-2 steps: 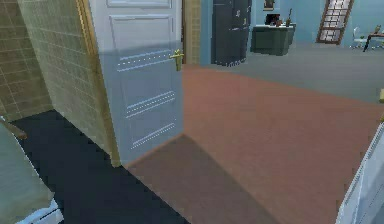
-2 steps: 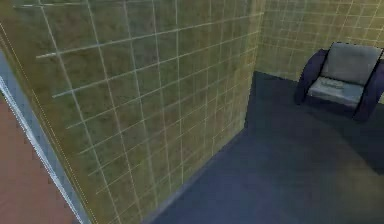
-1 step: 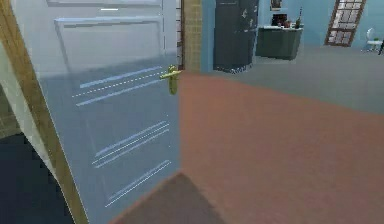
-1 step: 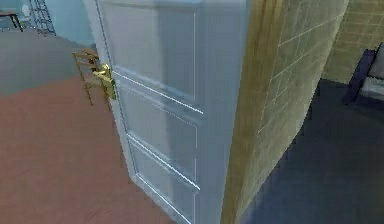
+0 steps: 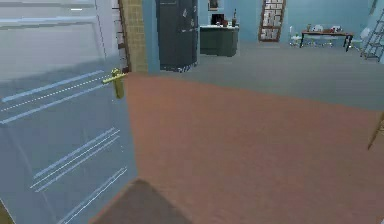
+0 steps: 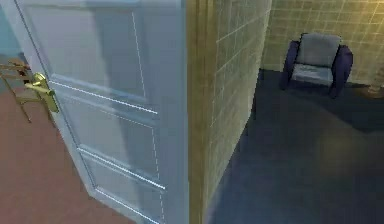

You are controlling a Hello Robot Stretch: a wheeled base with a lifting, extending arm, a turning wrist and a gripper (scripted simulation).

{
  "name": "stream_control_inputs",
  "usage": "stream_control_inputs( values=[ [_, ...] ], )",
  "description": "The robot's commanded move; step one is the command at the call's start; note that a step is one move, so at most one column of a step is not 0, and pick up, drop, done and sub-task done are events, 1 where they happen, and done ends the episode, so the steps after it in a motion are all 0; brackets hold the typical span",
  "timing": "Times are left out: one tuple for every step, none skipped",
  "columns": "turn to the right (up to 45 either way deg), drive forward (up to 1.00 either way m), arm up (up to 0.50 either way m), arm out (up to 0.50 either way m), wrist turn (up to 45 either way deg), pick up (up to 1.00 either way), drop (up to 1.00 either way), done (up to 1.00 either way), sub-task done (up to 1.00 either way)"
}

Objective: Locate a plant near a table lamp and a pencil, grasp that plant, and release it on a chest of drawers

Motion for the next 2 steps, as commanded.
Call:
stream_control_inputs(
  values=[
    [0.0,1.0,0.0,0.0,0.0,0.0,0.0,0.0,0.0],
    [3.0,0.0,0.0,0.0,0.0,0.0,0.0,0.0,0.0]
  ],
)
